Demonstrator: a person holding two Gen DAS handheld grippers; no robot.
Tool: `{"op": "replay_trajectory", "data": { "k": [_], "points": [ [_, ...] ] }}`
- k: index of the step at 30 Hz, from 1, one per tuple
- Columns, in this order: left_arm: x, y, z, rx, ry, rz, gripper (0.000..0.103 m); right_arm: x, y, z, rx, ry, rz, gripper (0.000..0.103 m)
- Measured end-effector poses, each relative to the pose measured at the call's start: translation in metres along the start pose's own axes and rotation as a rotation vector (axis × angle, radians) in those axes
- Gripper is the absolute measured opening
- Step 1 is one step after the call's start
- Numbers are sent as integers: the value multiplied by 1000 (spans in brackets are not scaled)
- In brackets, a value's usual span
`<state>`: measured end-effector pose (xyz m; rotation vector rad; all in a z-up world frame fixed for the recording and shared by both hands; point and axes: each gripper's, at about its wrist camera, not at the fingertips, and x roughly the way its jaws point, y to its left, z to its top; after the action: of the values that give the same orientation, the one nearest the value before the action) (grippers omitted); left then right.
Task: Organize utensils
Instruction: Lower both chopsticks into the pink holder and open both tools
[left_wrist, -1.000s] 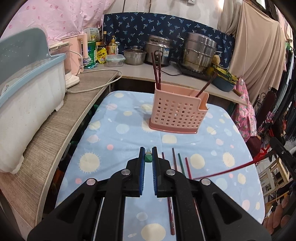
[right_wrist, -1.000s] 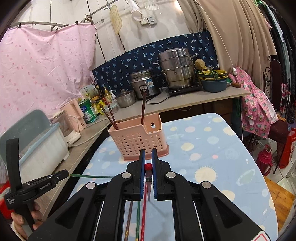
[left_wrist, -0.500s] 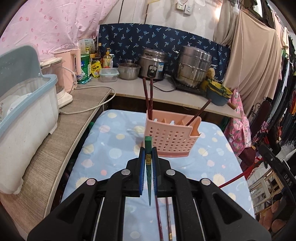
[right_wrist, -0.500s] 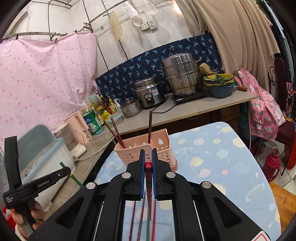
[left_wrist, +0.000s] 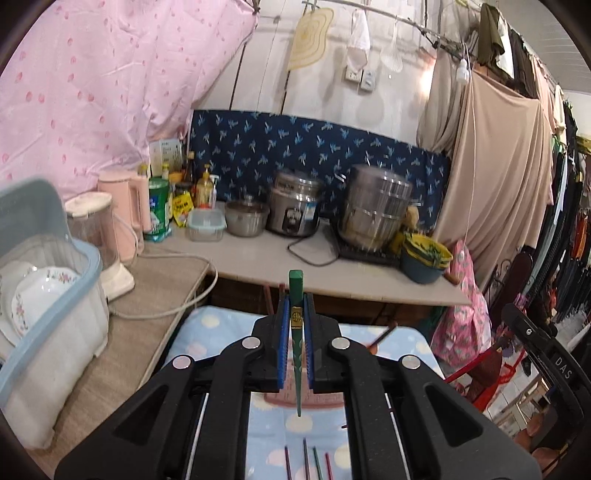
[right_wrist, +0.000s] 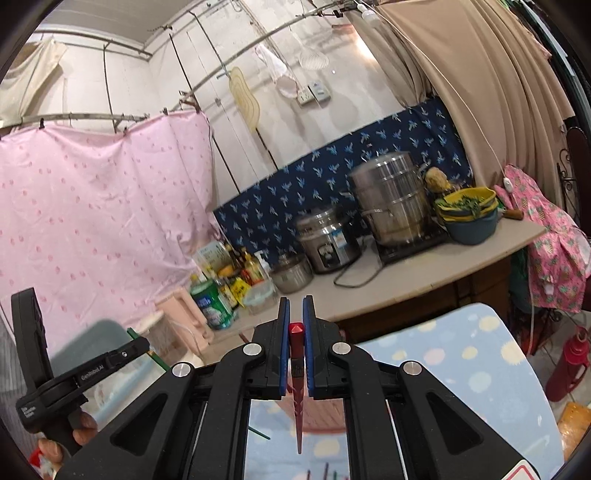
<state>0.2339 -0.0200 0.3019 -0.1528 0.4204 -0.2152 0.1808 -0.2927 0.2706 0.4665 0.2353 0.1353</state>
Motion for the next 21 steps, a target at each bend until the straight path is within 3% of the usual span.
{"op": "replay_trajectory", "data": {
  "k": [6,10,21],
  "points": [
    [17,0,27,-7,-101,17,7,28,4,27,-8,-60,-12,7],
    [37,2,38,-35,-125,14,7,54,-2,33,5,-59,-25,7],
    [93,9,18,-37,-67,37,7,116,-13,19,-35,-18,-82,7]
  ]
}}
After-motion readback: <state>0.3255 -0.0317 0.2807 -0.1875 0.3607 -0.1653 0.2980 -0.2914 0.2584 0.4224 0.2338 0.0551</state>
